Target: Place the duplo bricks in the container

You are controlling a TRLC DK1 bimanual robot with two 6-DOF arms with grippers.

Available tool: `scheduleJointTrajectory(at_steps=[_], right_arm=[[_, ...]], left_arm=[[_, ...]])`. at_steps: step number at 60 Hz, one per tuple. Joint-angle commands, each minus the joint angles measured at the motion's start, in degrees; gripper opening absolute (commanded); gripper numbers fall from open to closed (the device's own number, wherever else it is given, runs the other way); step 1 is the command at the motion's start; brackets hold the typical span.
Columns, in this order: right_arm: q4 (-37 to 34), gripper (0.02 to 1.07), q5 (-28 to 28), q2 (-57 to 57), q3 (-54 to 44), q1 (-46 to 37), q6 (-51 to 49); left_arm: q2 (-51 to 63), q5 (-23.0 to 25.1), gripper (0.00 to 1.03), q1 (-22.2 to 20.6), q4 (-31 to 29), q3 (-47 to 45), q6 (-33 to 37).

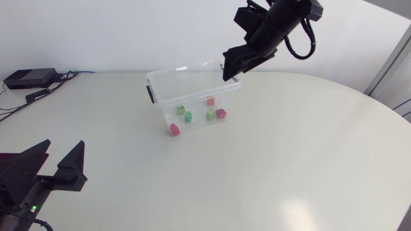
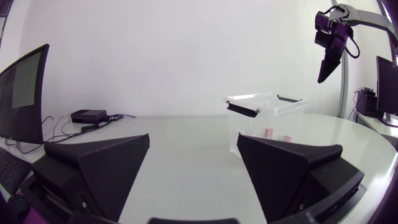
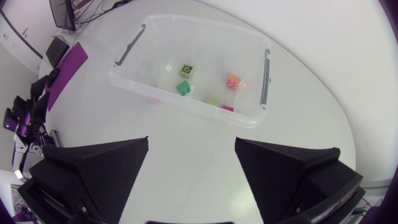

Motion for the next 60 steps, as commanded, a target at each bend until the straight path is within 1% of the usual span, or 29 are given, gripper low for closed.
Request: scheduleJointTrajectory(at_steps=[1, 11, 22, 28, 34, 37, 43, 50, 55, 60], right_arm=[[3.9, 1.03, 1.7, -4.7, -9.2, 0.6, 2.1], [13.4, 1.03, 4.0, -12.3, -24.4, -0.6, 2.9], [25.0, 1.03, 8.5, -21.3, -39.3, -1.8, 4.6], [31.5, 1.03, 12.8, -26.5, -46.6, -2.9, 6.9], [35.7, 1.03, 13.9, -30.1, -51.5, -5.3, 8.7], [37.8, 1.03, 15.9, -32.3, -54.3, -7.0, 8.5], [40.2, 1.03, 16.0, -36.1, -57.6, -10.7, 8.2], [44.9, 1.03, 16.0, -41.4, -62.1, -15.4, 7.0], [46.6, 1.03, 16.2, -44.8, -64.9, -17.8, 4.8], [47.5, 1.03, 16.2, -47.0, -66.8, -20.3, 4.6]], left_arm=[[-0.6, 0.2, 0.99, 0.0, -0.1, -1.0, -0.5], [-0.6, 0.2, 0.99, 0.0, -0.1, -1.0, -0.5], [-0.6, 0.2, 0.99, 0.0, -0.1, -1.0, -0.5], [-0.6, 0.2, 0.99, 0.0, -0.1, -1.0, -0.5], [-0.6, 0.2, 0.99, 0.0, -0.1, -1.0, -0.5], [-0.6, 0.2, 0.99, 0.0, -0.1, -1.0, -0.5], [-0.6, 0.2, 0.99, 0.0, -0.1, -1.0, -0.5], [-0.6, 0.2, 0.99, 0.0, -0.1, -1.0, -0.5], [-0.6, 0.2, 0.99, 0.0, -0.1, -1.0, -0.5], [-0.6, 0.2, 0.99, 0.0, -0.1, -1.0, -0.5]])
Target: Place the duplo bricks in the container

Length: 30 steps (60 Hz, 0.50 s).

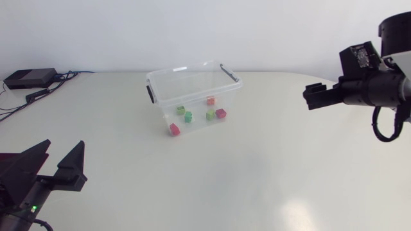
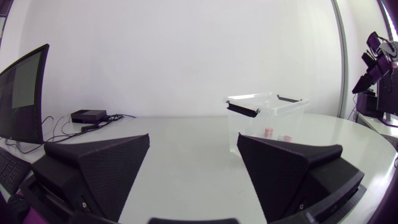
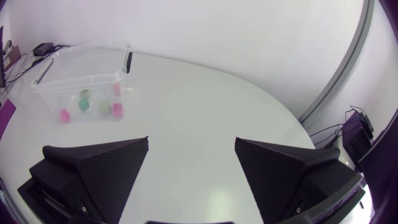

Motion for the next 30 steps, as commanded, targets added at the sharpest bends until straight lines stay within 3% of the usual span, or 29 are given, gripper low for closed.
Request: scheduleJointTrajectory(at_steps=[1, 10, 30], right_arm=[[1.4, 1.03, 0.5, -2.5, -3.0, -2.3, -0.9], [7.4, 1.03, 0.2, -9.9, -10.7, -7.4, 3.2], [16.9, 1.03, 0.6, -21.1, -25.4, -9.1, 4.9]], left_arm=[[-0.6, 0.2, 0.99, 0.0, -0.1, -1.0, -0.5], [-0.6, 0.2, 0.99, 0.0, -0.1, -1.0, -0.5], [-0.6, 0.2, 0.99, 0.0, -0.1, -1.0, -0.5]])
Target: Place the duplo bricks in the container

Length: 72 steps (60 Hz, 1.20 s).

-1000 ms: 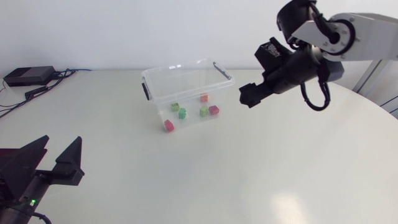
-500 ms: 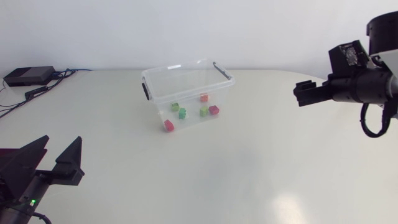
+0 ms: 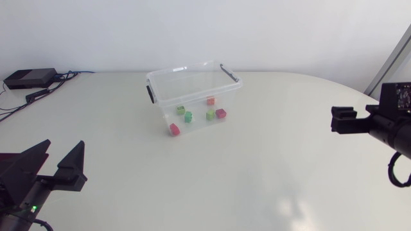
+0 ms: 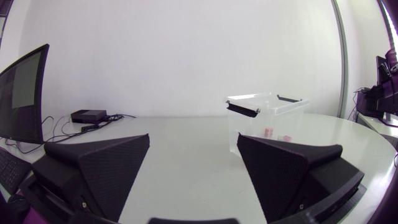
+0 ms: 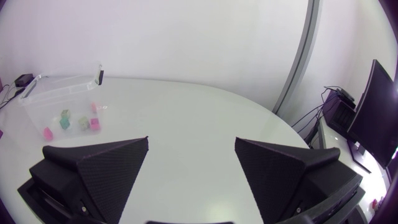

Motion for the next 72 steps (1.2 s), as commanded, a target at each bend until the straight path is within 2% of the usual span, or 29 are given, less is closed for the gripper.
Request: scheduleJointTrajectory(at_steps=[1, 24, 72], right_arm=[[1.9, 1.03, 0.5, -3.0, -4.4, -0.3, 1.2], [3.3, 1.03, 0.5, -17.9, -15.6, -0.3, -4.2], [4.4, 1.03, -1.5, -41.2, -28.3, 4.6, 4.9]], left_arm=[[-0.6, 0.2, 0.99, 0.0, -0.1, -1.0, -0.5], [-0.6, 0.2, 0.99, 0.0, -0.1, -1.0, -0.5], [-0.1, 0.7, 0.99, 0.7, 0.4, -1.1, -1.3]])
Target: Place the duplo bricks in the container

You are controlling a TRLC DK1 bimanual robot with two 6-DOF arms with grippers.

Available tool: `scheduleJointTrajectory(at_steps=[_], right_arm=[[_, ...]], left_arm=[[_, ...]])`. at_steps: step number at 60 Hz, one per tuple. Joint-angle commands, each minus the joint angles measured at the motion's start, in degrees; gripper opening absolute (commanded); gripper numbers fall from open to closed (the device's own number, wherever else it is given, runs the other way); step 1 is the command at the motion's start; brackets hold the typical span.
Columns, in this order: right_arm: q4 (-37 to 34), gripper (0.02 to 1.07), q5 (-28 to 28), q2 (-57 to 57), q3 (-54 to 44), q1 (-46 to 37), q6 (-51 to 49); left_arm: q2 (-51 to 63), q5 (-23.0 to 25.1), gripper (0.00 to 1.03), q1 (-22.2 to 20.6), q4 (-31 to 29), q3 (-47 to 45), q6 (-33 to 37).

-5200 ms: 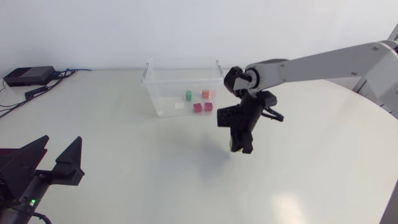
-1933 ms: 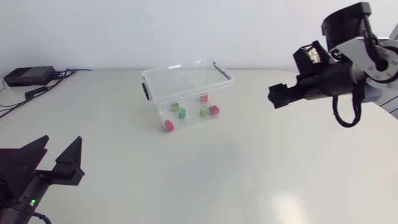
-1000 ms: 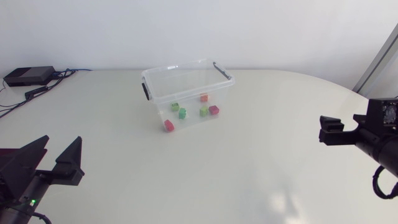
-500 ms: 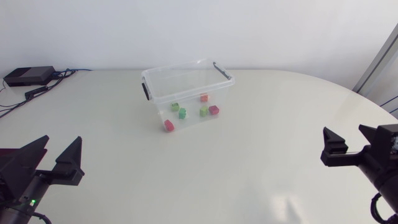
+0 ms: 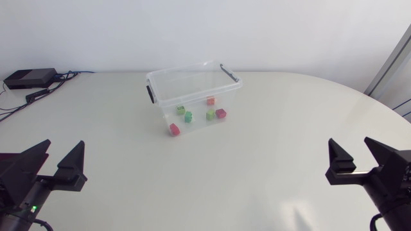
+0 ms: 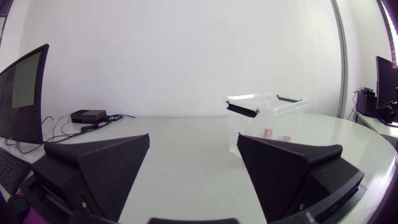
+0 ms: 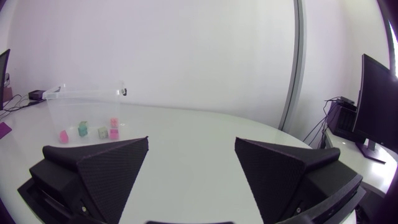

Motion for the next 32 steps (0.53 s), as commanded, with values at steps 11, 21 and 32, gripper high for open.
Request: scheduleJointTrajectory(at_steps=[11, 21, 32], right_arm=[[1.3, 1.03, -0.8, -7.5, -5.1, 1.8, 4.4], [1.3, 1.03, -0.8, -7.5, -5.1, 1.8, 4.4], [1.3, 1.03, -0.8, -7.5, -5.1, 1.8, 4.4]], left_arm=[[0.0, 0.6, 0.99, 0.8, 0.5, -1.1, -1.5], [0.0, 0.6, 0.99, 0.8, 0.5, -1.1, -1.5], [0.0, 0.6, 0.99, 0.8, 0.5, -1.1, -1.5]])
